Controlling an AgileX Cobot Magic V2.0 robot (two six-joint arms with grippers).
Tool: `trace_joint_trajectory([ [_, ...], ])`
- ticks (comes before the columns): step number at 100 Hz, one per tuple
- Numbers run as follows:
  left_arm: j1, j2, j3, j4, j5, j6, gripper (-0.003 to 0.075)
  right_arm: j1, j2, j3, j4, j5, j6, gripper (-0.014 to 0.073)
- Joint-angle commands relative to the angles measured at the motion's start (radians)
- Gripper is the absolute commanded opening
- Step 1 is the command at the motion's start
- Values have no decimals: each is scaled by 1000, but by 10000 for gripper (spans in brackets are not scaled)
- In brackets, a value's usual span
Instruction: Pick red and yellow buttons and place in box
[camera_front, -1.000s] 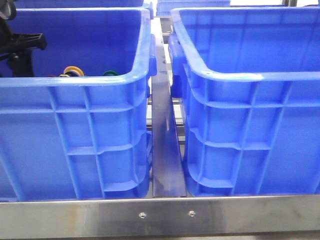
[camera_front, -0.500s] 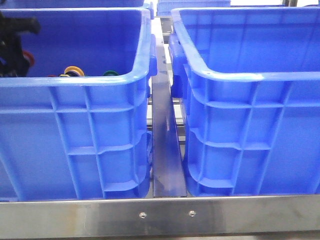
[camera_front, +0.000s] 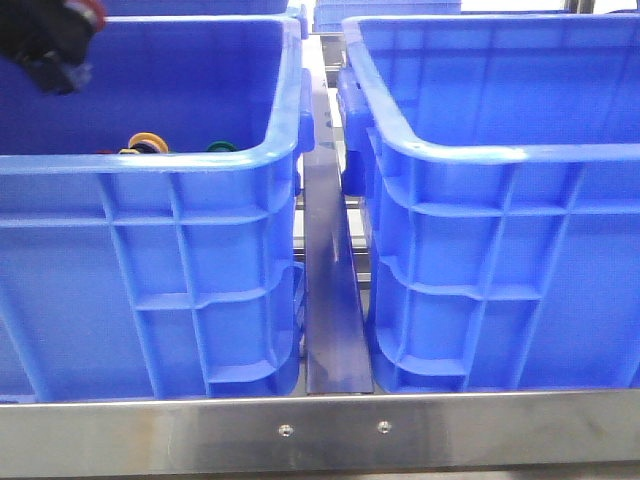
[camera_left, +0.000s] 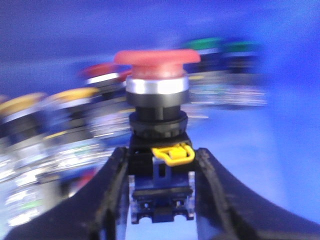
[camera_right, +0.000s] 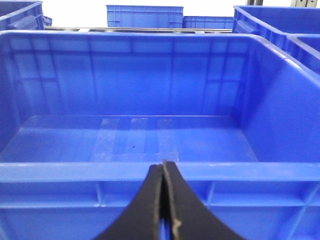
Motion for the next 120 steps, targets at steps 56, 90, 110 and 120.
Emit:
trace_joint_trajectory([
  [56, -435, -59, -25, -63, -144, 46, -20, 0, -21, 5, -8, -76, 0, -71],
  [90, -499, -59, -25, -63, -140, 46, -20, 0, -21, 5, -8, -77, 0, -71],
  [110, -499, -59, -25, -63, -138, 46, -20, 0, -21, 5, -8, -94, 0, -71],
  [120, -499, -59, -25, -63, -138, 46, -20, 0, -21, 5, -8, -124, 0, -71],
])
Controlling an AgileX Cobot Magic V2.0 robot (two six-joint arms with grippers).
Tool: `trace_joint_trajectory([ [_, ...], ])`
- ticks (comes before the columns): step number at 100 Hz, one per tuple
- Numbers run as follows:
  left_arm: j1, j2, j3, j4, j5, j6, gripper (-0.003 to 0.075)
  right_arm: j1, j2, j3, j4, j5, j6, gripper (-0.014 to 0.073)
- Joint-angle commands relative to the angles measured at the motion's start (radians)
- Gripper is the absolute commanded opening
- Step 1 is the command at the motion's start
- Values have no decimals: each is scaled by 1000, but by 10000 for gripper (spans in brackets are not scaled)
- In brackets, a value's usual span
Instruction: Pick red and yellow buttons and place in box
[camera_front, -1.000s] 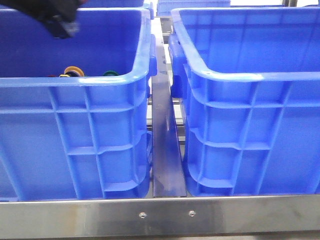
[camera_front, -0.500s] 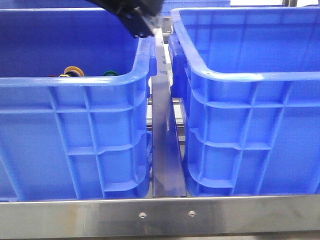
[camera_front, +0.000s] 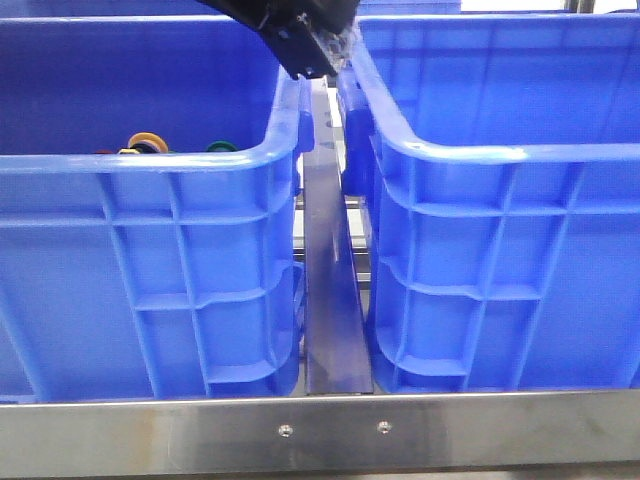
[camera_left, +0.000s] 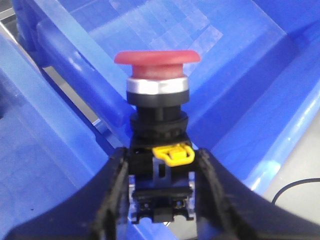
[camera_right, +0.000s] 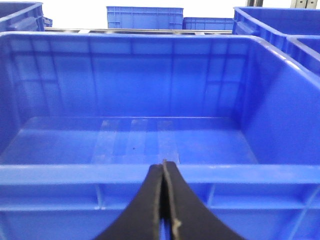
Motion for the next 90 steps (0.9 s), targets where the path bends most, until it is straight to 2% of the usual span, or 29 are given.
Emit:
trace_joint_trajectory([
  [1, -5, -37, -27, -13, -75, 0, -20, 0, -21, 5, -8, -128, 0, -71],
  [11, -5, -37, -27, -13, -70, 0, -20, 0, -21, -1, -9, -179, 0, -71],
  [18, -5, -37, -27, -13, -68, 0, -20, 0, -20, -36, -9, -162, 0, -71],
  [44, -5, -36, -27, -13, -67, 0, -20, 0, 87, -300, 8, 206, 1, -71],
  [82, -5, -36, -27, -13, -67, 0, -20, 0, 483, -642, 8, 512, 0, -68],
  [90, -5, -36, -27, -13, -67, 0, -20, 0, 562, -691, 10, 540, 0, -22],
])
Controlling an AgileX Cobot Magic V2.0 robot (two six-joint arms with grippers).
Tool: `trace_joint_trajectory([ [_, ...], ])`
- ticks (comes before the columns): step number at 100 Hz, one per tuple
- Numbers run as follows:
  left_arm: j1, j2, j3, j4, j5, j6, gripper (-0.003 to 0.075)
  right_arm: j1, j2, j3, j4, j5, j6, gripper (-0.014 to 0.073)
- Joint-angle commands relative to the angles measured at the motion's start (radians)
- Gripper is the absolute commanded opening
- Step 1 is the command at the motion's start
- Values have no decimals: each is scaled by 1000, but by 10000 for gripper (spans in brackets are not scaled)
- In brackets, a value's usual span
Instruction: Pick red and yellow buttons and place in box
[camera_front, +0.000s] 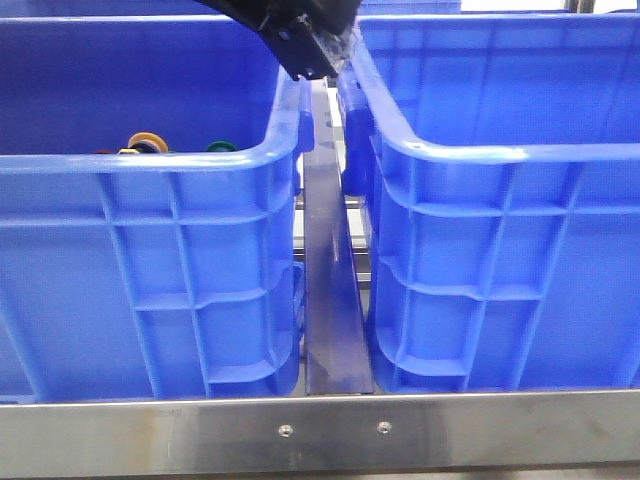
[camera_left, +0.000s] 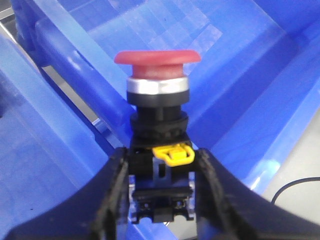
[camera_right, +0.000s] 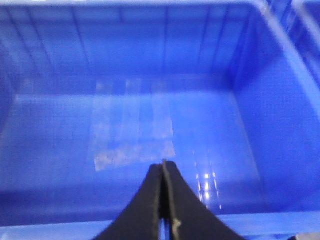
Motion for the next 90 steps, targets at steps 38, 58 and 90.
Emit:
trace_joint_trajectory([
  [38, -5, -36, -27, -13, -67, -2, -20, 0, 312, -251, 253, 50, -25, 619],
  [58, -5, -36, -27, -13, -67, -2, -20, 0, 406, -330, 597, 173, -183, 588],
  [90, -5, -36, -27, -13, -67, -2, -20, 48, 621, -422, 1121, 341, -407, 588],
])
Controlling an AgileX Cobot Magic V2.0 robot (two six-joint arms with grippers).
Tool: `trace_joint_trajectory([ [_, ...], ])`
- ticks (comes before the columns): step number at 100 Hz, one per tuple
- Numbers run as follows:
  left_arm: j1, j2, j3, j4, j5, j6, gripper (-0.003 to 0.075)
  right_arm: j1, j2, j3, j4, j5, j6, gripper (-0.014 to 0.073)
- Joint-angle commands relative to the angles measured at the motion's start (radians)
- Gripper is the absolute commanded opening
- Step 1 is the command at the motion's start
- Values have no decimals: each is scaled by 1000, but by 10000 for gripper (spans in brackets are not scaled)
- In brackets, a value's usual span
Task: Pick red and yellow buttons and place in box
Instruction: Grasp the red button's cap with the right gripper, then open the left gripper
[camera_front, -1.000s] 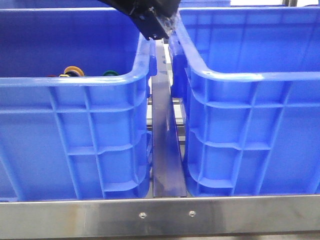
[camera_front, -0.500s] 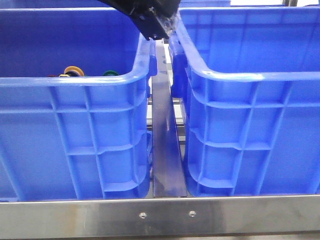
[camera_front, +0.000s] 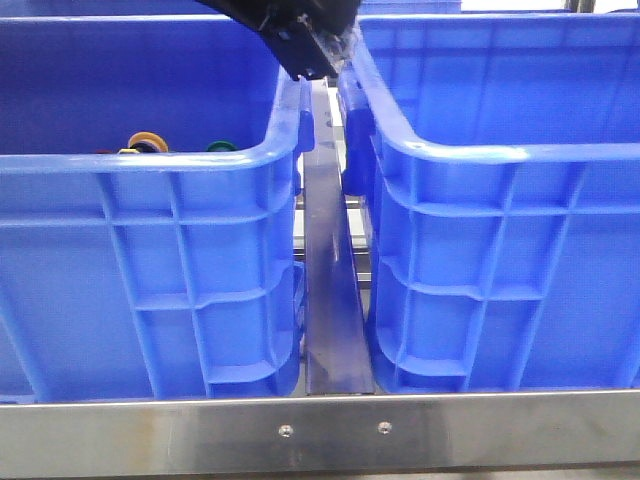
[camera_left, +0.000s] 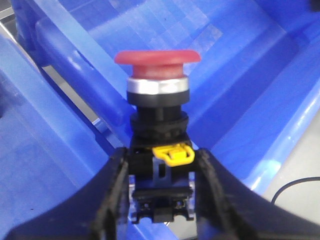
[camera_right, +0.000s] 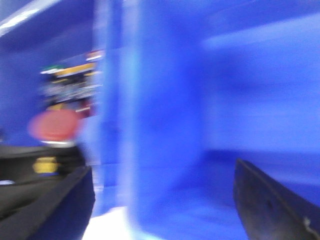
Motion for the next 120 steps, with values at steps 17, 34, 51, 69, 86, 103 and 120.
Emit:
trace_joint_trajectory([
  [17, -5, -36, -27, -13, -67, -2, -20, 142, 162, -133, 216, 1, -96, 588],
  [34, -5, -36, -27, -13, -67, -2, -20, 232, 277, -231, 216, -5, -96, 588],
  [51, -5, -36, -27, -13, -67, -2, -20, 275, 348, -290, 216, 11, -96, 588],
  [69, -5, -36, -27, -13, -67, -2, -20, 277, 360, -296, 216, 20, -103, 380],
  [86, -5, -36, -27, -13, -68, -2, -20, 277, 360, -296, 216, 27, -103, 228],
  [103, -5, -36, -27, -4, -56, -1, 57, 277, 360, -296, 216, 27, -103, 228],
  [120, -5, -36, -27, -4, -51, 13, 351, 277, 360, -296, 217, 15, -103, 227],
])
